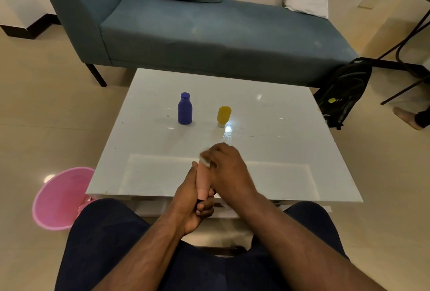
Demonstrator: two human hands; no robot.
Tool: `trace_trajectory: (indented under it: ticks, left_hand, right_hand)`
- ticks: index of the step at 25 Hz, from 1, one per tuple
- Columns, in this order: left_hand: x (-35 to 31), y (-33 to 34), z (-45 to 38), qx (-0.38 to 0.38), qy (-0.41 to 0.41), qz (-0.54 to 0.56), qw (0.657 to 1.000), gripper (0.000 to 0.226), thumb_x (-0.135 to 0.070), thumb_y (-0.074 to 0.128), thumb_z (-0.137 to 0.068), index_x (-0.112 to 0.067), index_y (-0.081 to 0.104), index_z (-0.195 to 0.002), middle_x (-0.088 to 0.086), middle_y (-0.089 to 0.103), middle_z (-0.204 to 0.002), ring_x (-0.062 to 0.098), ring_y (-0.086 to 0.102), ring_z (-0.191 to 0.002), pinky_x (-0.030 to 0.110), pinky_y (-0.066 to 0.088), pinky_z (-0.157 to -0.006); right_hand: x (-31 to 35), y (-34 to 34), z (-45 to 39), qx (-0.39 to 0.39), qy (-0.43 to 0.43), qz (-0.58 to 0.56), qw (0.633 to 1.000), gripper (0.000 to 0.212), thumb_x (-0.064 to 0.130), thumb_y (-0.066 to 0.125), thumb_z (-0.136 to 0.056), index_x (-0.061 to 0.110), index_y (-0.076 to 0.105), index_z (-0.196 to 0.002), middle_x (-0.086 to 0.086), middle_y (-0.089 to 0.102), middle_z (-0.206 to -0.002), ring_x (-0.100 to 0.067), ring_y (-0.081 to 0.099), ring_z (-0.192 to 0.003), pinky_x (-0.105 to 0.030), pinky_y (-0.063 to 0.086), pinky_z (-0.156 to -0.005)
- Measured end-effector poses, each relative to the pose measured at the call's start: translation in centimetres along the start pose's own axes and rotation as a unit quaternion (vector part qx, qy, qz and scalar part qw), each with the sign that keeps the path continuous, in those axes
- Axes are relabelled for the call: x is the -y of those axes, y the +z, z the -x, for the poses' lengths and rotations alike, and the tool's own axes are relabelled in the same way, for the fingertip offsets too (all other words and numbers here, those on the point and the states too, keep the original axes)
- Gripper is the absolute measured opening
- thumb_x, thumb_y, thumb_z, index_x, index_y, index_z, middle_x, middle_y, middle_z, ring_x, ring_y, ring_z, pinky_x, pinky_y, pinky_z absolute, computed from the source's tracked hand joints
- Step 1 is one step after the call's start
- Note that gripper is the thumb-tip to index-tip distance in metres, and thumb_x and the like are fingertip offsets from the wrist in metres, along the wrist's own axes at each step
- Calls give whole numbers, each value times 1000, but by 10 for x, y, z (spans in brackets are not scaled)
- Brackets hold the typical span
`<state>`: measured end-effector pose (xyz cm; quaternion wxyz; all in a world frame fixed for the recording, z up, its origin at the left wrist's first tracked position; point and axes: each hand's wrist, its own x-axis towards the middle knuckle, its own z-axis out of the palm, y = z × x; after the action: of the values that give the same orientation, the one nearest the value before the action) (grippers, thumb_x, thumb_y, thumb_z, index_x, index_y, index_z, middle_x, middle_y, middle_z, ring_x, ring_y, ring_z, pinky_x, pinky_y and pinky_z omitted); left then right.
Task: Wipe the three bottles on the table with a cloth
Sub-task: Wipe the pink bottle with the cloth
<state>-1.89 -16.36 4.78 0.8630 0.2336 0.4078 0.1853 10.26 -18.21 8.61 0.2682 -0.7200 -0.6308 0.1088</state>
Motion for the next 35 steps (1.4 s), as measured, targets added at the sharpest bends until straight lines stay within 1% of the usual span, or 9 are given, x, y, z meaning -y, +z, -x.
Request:
trace_trajectory:
  ticks: [5, 10, 15, 20, 26, 29, 32, 33, 35]
  left_hand:
    - [-1, -2, 1, -19, 0, -3, 1000, 74, -73, 38, -93, -5, 63, -79, 9, 52, -59, 12, 35, -33, 19, 26, -33]
    - [-4, -5, -1, -37, -3, 62, 997, 67, -69, 42, -94, -6, 65, -95, 9, 52, -59, 12, 41, -31, 16, 30, -29]
    - [-1, -4, 2, -1, -13, 19, 1000, 73, -73, 41, -92, -5, 62, -76, 7, 48, -55, 11, 37, -32, 18, 27, -32]
    - [3, -5, -3, -9, 13, 44, 999, 65, -69, 46, -93, -10, 71, -96, 11, 51, -66, 16, 40, -44, 22, 29, -42]
    - [4, -1, -1, -7, 8, -23, 1000, 64, -67, 39, -96, -8, 64, -94, 9, 47, -64, 13, 33, -40, 23, 23, -40]
    - [3, -2, 0, -24, 25, -18, 999, 60, -69, 47, -89, -14, 70, -89, 9, 50, -65, 16, 37, -49, 24, 28, -44]
    - [3, -2, 0, -30, 13, -9, 999, 61, -68, 45, -90, -11, 65, -96, 9, 49, -65, 15, 37, -48, 25, 30, -44]
    - [3, -2, 0, -26, 10, -14, 1000, 61, -67, 43, -93, -10, 64, -98, 8, 49, -64, 14, 37, -46, 24, 29, -42]
    - [5, 0, -2, -19, 3, -24, 1000, 60, -65, 39, -98, -10, 63, -103, 8, 48, -64, 13, 37, -44, 22, 27, -39]
  right_hand:
    - [3, 5, 14, -53, 90, -63, 993, 25, 10, 50, -93, 17, 65, -112, 3, 59, -110, -9, 56, -100, -29, 48, -91]
    - [8, 6, 36, -8, -2, -38, 999, 30, 7, 59, -84, 14, 66, -112, 1, 61, -108, -15, 56, -100, -32, 51, -85]
    - [-1, -1, 4, -42, 46, -33, 998, 30, 6, 56, -87, 13, 66, -113, -2, 60, -109, -17, 55, -102, -36, 49, -90]
    - [22, 2, 42, 44, -41, -15, 998, 32, 10, 57, -87, 14, 63, -117, -4, 57, -112, -19, 51, -101, -32, 47, -85]
    - [-4, 10, 9, -20, 62, -28, 998, 29, 15, 56, -93, 17, 63, -120, 0, 58, -115, -17, 52, -108, -31, 46, -95]
    - [36, 28, 43, 35, 82, -64, 994, 30, 15, 50, -95, 14, 59, -123, -1, 60, -109, -12, 56, -100, -25, 43, -95]
    - [21, 7, 47, 42, 18, -55, 997, 23, 17, 53, -95, 14, 65, -115, 1, 59, -111, 3, 52, -88, -8, 46, -75]
    - [16, 0, 41, 15, 19, -38, 999, 21, 18, 53, -95, 15, 66, -112, 2, 59, -109, 4, 51, -88, -9, 46, -76]
    - [0, 2, 24, -38, 33, -18, 999, 21, 18, 55, -93, 15, 68, -110, 2, 61, -107, -4, 54, -95, -25, 50, -84]
